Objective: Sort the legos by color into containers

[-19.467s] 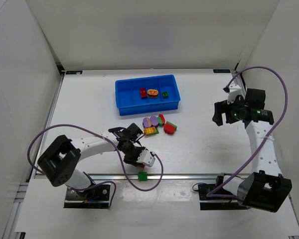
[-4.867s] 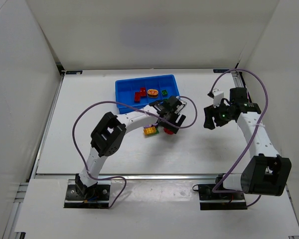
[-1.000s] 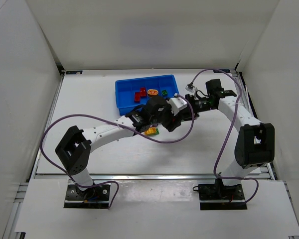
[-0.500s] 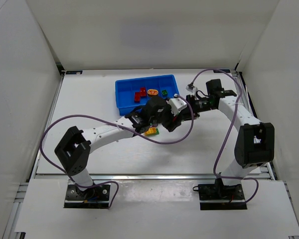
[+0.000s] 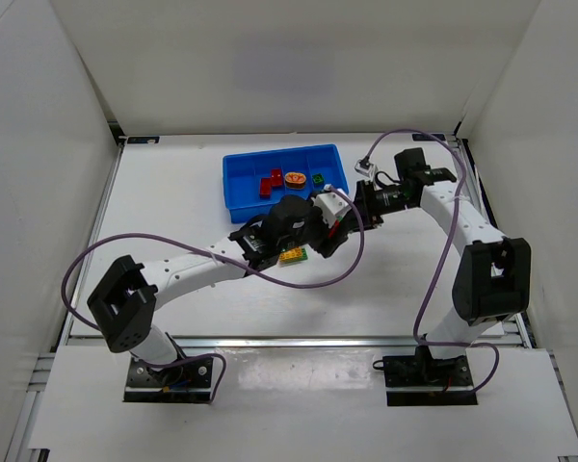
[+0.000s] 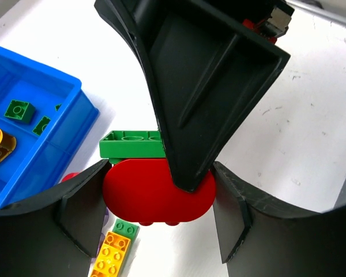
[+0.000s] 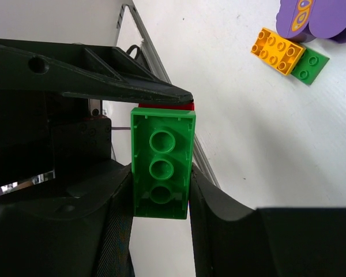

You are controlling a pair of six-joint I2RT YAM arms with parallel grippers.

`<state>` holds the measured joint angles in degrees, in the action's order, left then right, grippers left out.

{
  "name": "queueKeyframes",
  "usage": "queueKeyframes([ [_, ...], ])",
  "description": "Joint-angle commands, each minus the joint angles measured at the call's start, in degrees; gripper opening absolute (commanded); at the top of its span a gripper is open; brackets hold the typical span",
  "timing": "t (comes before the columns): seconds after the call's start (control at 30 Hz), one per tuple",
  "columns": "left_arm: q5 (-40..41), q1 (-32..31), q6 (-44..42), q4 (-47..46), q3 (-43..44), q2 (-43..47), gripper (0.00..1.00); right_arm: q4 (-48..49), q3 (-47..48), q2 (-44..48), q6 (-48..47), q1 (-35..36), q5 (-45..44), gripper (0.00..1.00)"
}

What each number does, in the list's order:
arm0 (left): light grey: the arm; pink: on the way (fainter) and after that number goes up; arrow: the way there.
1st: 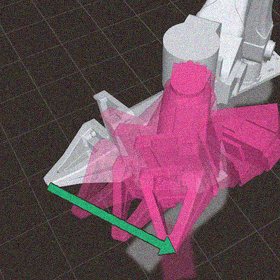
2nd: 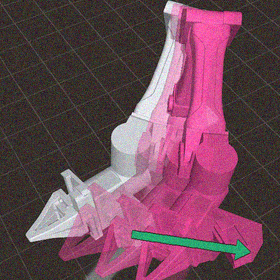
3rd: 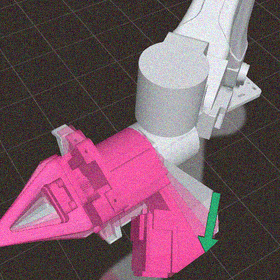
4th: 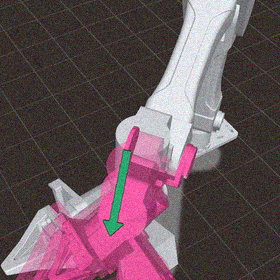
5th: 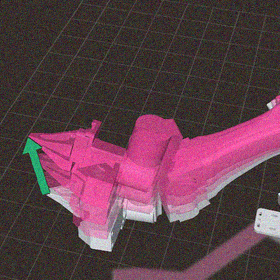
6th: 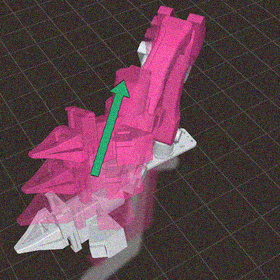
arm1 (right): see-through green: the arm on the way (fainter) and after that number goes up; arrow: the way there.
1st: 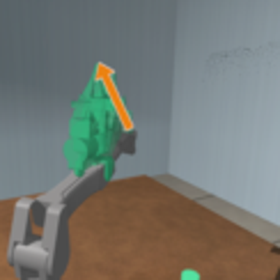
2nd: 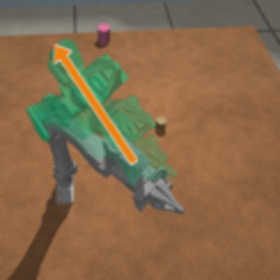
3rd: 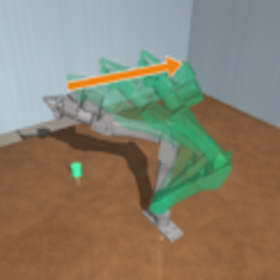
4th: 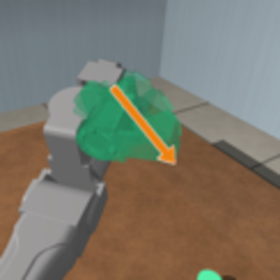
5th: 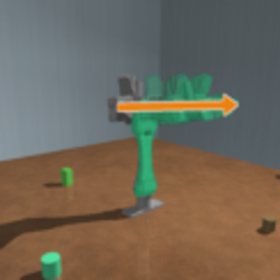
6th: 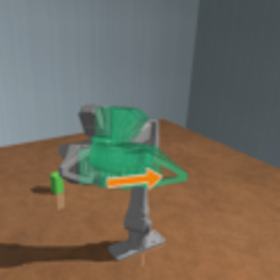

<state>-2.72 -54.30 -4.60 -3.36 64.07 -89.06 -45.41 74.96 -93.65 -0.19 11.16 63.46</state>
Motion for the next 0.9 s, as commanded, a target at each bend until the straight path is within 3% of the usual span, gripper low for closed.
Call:
queueKeyframes([
  [0.0,-3.3,-1.6,1.5,11.2,-3.3,2.7,0.38,5.8,5.6,0.0,-1.1,-5.6,-0.9,0.04],
  [0.67,-1.2,-1.6,2.8,14.0,-3.5,5.1,0.38,6.5,10.0,0.2,-2.9,-7.7,-10.2,0.02],
  [0.87,-0.2,4.4,4.3,17.5,2.8,6.5,0.38,8.8,16.2,-3.6,0.0,-7.4,-18.3,0.03],
])
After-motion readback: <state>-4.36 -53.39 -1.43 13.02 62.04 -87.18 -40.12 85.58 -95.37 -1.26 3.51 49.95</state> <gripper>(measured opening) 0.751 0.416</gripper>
